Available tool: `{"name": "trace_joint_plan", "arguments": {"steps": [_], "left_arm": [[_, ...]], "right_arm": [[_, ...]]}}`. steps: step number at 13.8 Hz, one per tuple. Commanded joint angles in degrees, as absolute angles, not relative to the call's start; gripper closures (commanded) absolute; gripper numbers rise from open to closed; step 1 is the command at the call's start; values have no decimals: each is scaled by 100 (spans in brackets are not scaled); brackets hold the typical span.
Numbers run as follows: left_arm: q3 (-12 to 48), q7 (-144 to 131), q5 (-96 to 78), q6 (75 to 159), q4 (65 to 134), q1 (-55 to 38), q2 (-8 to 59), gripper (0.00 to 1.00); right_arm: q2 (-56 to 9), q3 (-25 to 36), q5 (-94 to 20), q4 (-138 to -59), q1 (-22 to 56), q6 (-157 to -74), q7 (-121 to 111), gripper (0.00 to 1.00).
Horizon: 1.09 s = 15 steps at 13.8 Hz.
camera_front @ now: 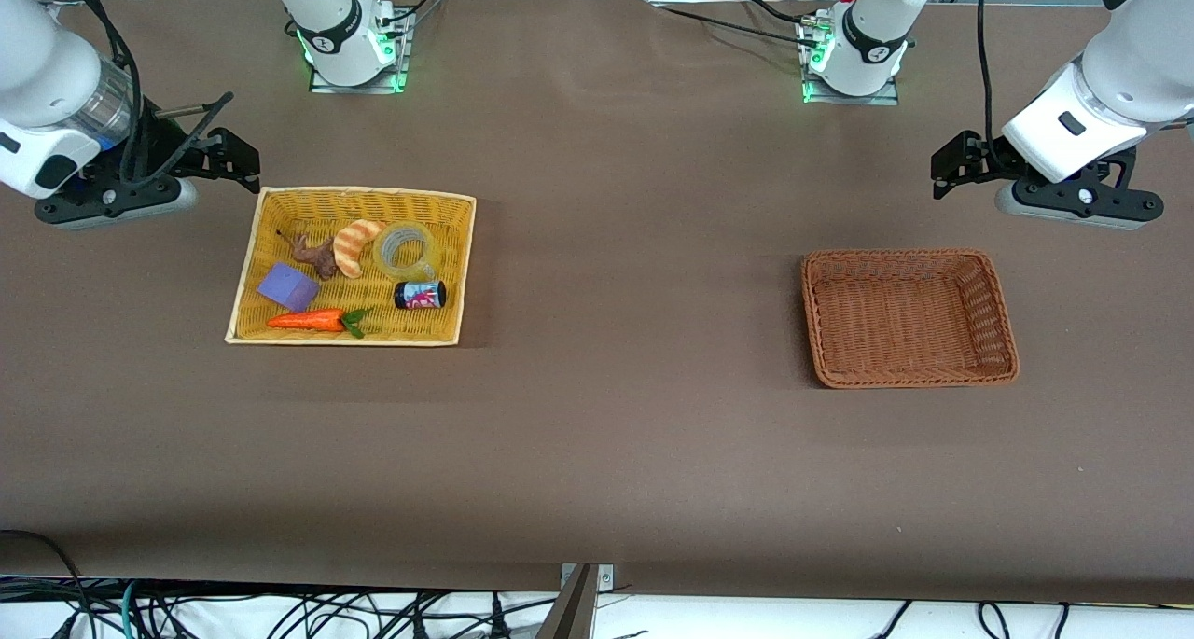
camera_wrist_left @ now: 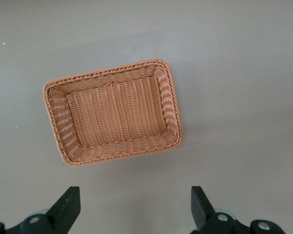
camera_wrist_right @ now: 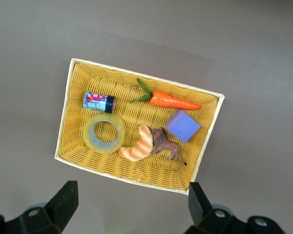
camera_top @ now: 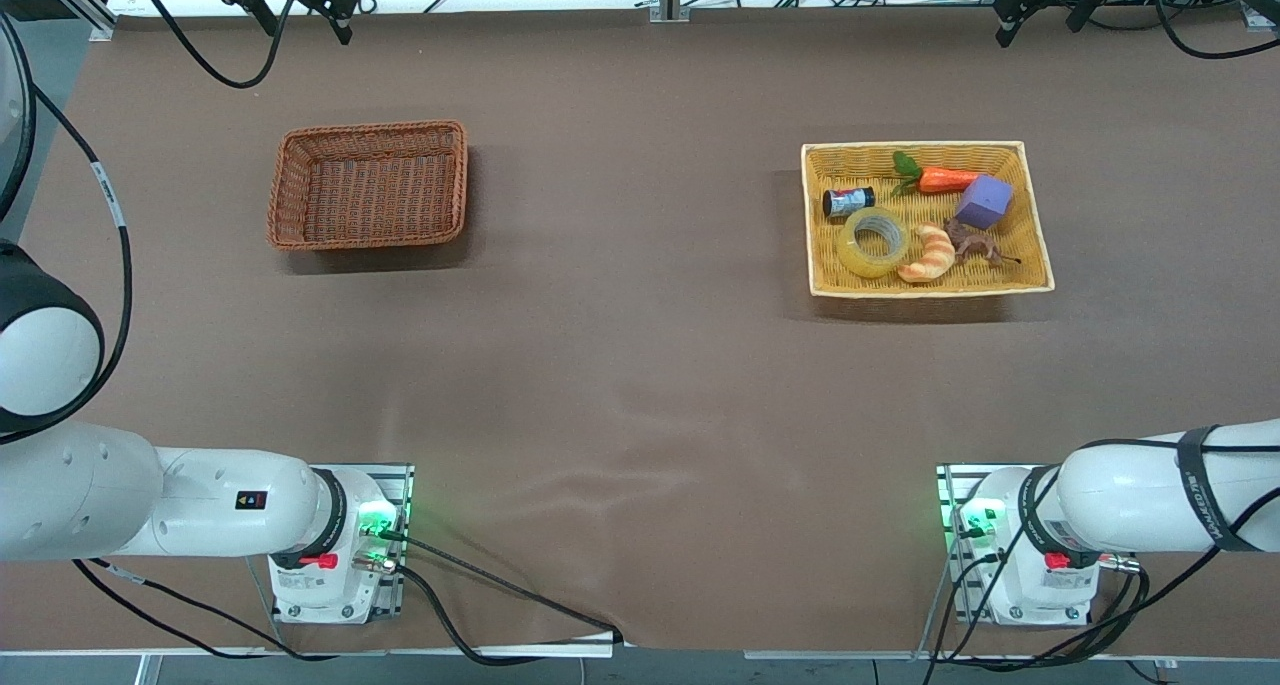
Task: Transfer tape with both arms
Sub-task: 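Reach the right gripper down to the tape roll in the yellow tray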
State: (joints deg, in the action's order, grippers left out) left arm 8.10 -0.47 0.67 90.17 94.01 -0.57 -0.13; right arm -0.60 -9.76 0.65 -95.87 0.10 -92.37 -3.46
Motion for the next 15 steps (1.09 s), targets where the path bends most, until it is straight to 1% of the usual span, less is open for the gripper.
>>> {"name": "trace_joint_plan", "arguments": {"steps": [1,5,7,10,15], "left_arm": [[835,44,220,8912,9185,-53,97,0],[817,53,228,8921,9185,-44,105,0],[817,53,228,8921,9176,-53,105,0],[826,26,229,8921,9176,-53,105,0],[817,52,220,8921,9062,-35,185,0]], "right_arm": [[-97,-1019,18,-9895,123,-9552,-72,0],[-123,-1212,18,-10659,158,-10457,9,0],[-368,-1222,26,-10994,341,-10949,340,0],[-816,-1222,70,-11555,615,-11897,852,0],[-844,-1204,88,-12733,677,-12751,984,0]]}}
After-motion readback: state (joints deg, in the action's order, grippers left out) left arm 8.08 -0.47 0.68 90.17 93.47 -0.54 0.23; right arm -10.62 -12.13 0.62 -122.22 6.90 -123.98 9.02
